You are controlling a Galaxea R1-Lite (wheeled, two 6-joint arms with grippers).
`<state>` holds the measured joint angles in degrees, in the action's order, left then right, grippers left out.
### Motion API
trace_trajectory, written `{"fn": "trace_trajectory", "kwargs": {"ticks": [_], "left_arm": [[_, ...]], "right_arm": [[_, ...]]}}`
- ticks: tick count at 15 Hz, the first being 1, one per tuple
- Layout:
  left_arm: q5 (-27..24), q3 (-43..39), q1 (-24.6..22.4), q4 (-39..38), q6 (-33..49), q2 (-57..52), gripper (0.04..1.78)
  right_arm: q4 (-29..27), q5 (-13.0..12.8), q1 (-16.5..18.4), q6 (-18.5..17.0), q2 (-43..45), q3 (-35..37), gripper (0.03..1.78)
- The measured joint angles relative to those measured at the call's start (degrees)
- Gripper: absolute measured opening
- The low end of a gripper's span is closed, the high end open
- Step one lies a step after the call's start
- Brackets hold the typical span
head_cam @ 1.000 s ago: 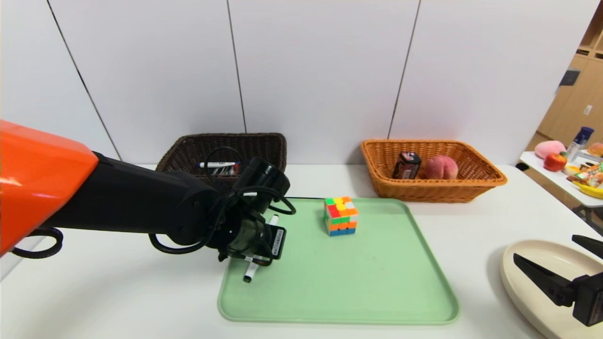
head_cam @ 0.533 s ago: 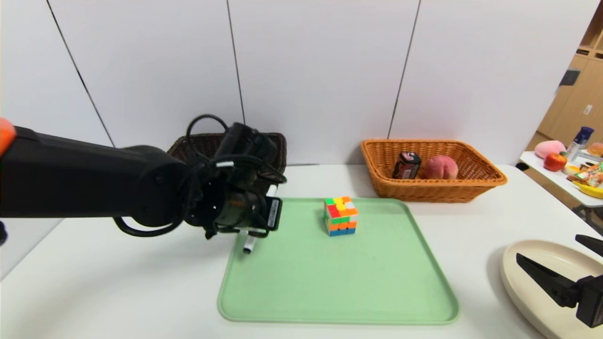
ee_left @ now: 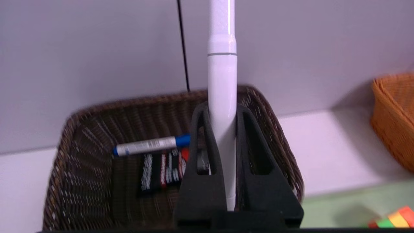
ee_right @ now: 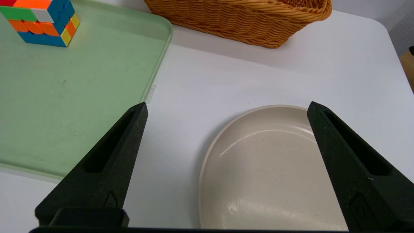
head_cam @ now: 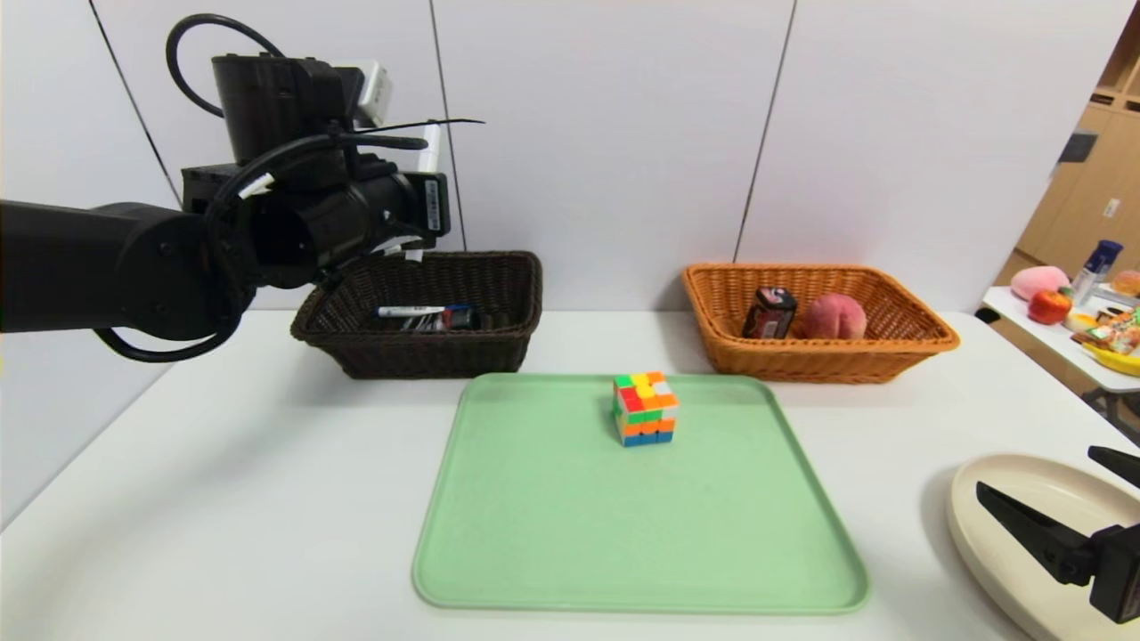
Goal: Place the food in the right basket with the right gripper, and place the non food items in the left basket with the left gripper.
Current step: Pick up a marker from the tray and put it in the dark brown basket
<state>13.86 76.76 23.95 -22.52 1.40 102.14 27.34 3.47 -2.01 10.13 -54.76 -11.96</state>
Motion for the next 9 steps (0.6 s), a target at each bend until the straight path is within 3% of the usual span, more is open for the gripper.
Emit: {"fn": "trace_trajectory", "kwargs": {"ticks": [5,9], "left_arm": [[0.1,-1.9,-1.3,-16.7,-0.7,8.5,0.16],[0.3,-2.6,-1.8,-19.4,-0.8,15.1,0.16]], "right_arm": [[0.0,0.0,0.0,0.0,0.0,0.0,1.7],[-0.1,0.0,0.0,-0.1,-0.1,0.0,1.7]]}}
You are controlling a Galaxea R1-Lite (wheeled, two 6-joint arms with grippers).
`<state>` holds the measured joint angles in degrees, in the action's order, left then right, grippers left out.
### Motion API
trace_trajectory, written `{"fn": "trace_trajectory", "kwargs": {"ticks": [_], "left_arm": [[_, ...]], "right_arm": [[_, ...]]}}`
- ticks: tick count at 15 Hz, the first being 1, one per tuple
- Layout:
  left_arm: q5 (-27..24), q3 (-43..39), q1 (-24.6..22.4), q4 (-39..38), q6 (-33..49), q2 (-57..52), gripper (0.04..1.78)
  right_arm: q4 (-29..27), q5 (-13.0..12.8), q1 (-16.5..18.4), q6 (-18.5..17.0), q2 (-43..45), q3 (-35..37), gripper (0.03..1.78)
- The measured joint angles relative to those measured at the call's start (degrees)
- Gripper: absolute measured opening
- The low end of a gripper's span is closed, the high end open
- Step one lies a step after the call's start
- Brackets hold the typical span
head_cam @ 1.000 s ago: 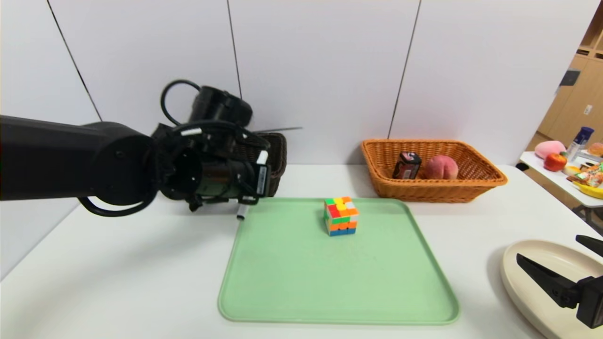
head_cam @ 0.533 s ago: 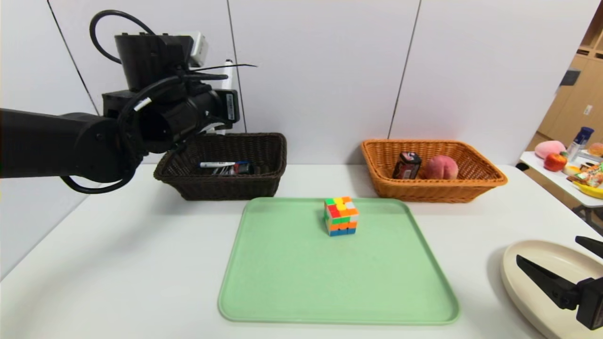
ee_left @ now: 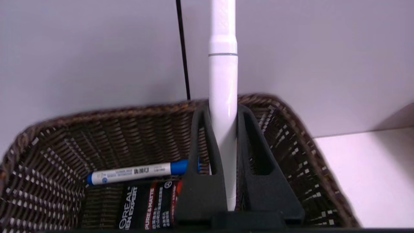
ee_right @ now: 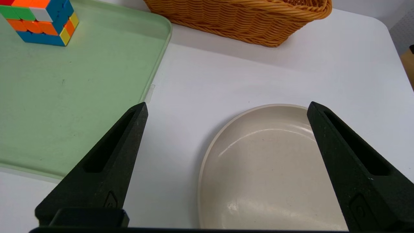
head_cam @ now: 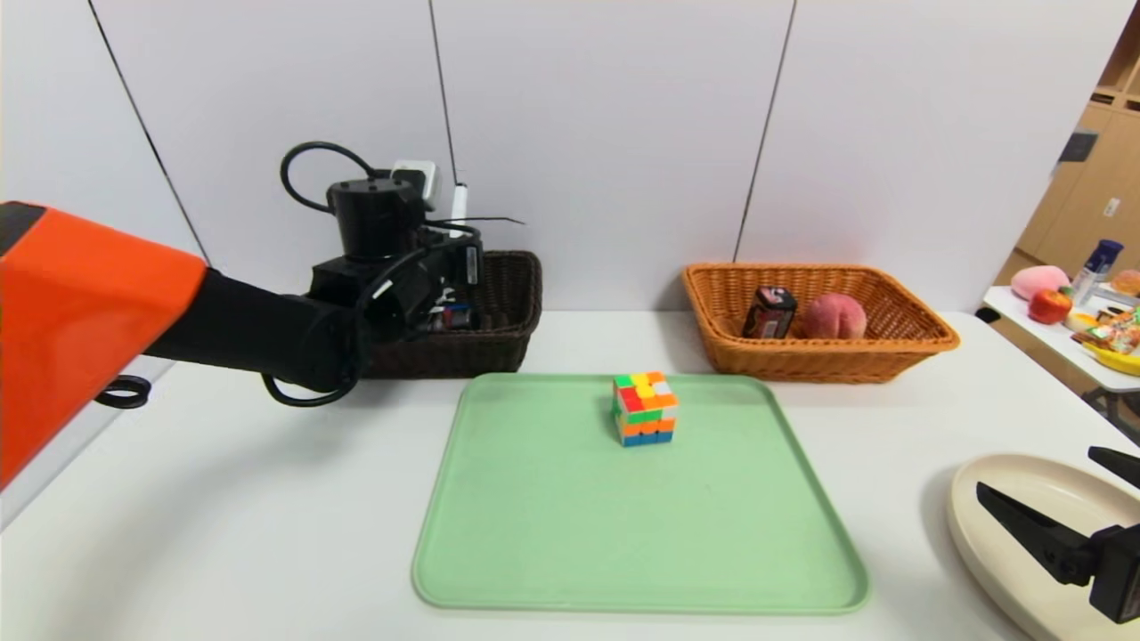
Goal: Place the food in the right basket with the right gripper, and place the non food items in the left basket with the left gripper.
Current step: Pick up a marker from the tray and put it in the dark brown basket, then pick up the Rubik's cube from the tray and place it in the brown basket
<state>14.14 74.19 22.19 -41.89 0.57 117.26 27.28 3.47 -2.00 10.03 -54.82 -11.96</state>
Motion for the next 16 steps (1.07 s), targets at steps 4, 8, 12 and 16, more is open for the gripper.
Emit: {"fn": "trace_trajectory", "kwargs": {"ticks": [4,8,12,16], "left_arm": [[0.1,-0.3,-0.7,-2.4,-0.4,4.5,0.16],[0.2,-0.7,-1.4,-2.6,-0.3,6.0,0.5],[0.2,-0.8,-1.8,-2.7,0.0,6.4,0.98],[-2.1,-0.3,-2.0,-9.9,-0.3,4.9,1.28]], "right_arm": [[0.0,0.0,0.0,-0.2,-0.1,0.0,1.7],[-0.2,0.0,0.0,-0.3,-0.1,0.0,1.7],[-0.2,0.0,0.0,-0.3,-0.1,0.0,1.7],[-0.2,0.0,0.0,-0.2,-0.1,0.2,1.7]]}}
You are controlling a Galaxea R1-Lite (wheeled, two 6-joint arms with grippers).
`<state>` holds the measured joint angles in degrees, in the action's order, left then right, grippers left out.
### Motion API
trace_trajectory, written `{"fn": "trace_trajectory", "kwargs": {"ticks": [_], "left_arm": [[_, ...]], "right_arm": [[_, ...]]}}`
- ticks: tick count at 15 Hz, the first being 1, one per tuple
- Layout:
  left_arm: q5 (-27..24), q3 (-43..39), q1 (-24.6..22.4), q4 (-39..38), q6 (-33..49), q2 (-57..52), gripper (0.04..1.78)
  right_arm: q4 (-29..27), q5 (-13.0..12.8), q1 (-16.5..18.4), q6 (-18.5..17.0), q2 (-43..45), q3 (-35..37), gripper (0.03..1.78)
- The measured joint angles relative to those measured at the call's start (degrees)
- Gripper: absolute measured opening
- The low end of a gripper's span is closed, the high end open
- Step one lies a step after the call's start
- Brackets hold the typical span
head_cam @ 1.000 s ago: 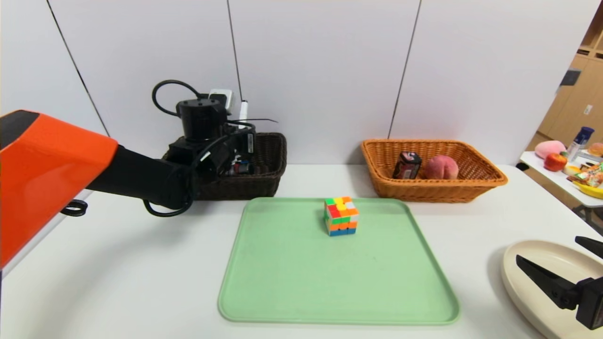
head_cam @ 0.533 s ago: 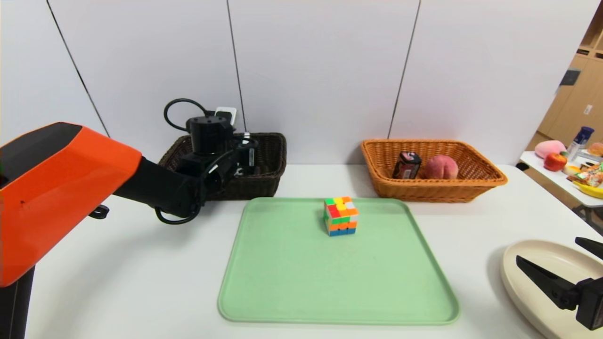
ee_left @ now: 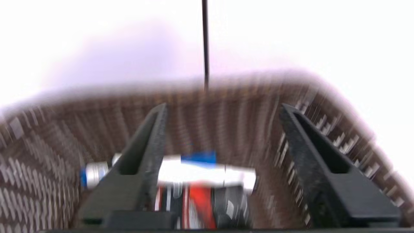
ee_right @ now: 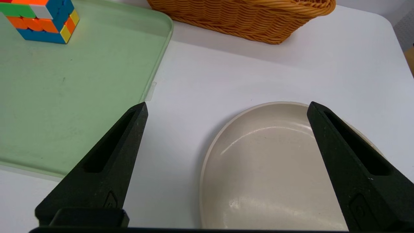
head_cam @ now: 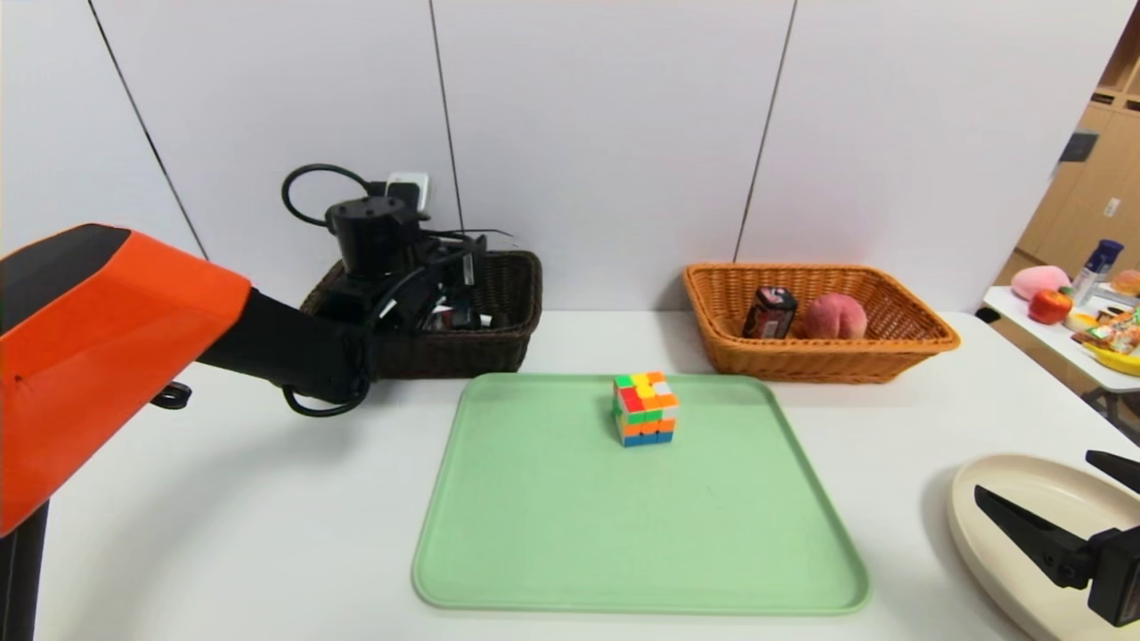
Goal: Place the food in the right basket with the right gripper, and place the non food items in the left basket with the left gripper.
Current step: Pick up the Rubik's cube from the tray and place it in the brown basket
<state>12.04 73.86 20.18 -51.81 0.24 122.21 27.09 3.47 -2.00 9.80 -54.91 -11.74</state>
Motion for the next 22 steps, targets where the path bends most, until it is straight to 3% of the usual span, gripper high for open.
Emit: {"fn": "trace_trajectory", "kwargs": {"ticks": [6,12,16,22], "left_arm": [[-12.2,-5.1,3.9,-1.9,0.9,-8.2,1.5],[-30.1,-20.6,11.6,-15.1,0.7,-12.5,1.61],[-34.6,-23.9,15.7,-17.9,0.5,-11.7,1.65],[-35.3,-24.1,17.7,-23.4,0.5,-5.1,1.67]], "right_arm": [[0.2,0.0,0.0,0.0,0.1,0.9,1.7],[-0.4,-0.1,0.0,0.1,1.3,1.7,1.7],[-0.3,-0.1,0.0,0.0,1.6,1.8,1.7],[-0.1,0.0,0.0,-0.7,1.7,1.8,1.7]]}}
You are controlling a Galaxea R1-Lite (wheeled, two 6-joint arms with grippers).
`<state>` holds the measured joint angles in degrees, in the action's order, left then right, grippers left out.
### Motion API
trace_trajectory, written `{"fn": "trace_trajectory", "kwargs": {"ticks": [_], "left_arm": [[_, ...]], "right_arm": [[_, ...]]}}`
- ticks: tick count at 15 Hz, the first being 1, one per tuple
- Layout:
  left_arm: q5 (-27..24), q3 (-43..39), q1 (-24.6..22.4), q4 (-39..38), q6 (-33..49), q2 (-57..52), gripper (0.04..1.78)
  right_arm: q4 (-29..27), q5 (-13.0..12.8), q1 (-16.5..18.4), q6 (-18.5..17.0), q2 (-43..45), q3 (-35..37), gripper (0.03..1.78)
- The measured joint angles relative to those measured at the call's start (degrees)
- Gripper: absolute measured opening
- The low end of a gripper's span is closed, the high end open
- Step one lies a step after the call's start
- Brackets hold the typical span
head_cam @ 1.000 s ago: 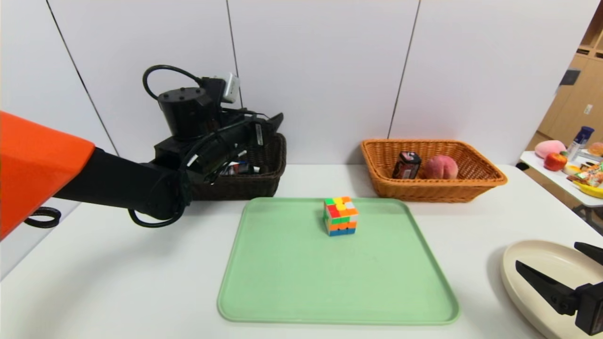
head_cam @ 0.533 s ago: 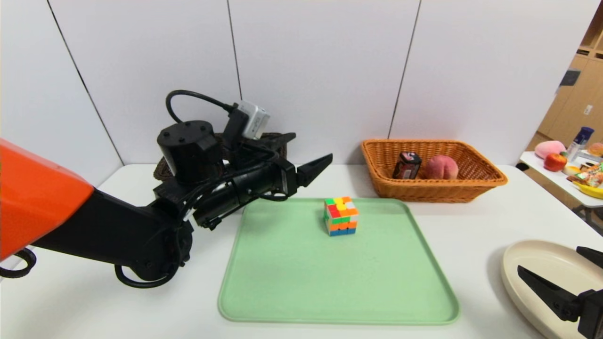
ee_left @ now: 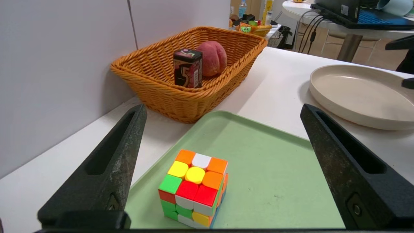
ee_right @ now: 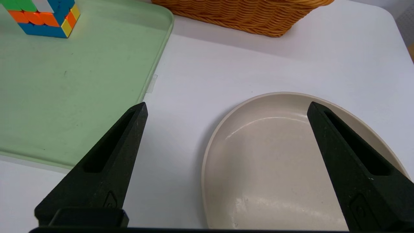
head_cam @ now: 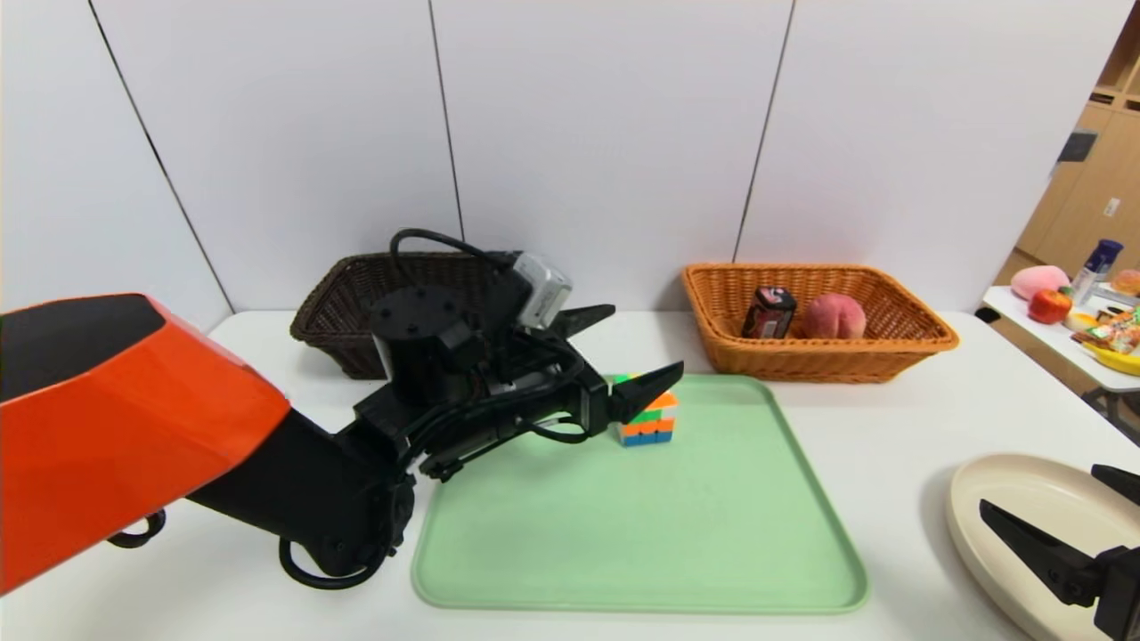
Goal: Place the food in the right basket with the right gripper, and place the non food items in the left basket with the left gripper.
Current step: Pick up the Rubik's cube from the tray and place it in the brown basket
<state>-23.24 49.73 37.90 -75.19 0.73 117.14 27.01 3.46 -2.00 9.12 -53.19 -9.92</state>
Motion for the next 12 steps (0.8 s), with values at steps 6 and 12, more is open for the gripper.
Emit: {"fn": "trace_trajectory", "kwargs": {"ticks": [6,12], "left_arm": [[0.0,0.8,0.7,-4.5,0.0,8.2,1.68],[0.0,4.1,-0.1,-4.7,0.2,12.4,1.69]], "right_arm": [[-0.2,0.4,0.0,-1.2,-0.1,0.0,1.71],[-0.2,1.3,-0.1,-1.6,-0.3,-0.1,1.71]]}}
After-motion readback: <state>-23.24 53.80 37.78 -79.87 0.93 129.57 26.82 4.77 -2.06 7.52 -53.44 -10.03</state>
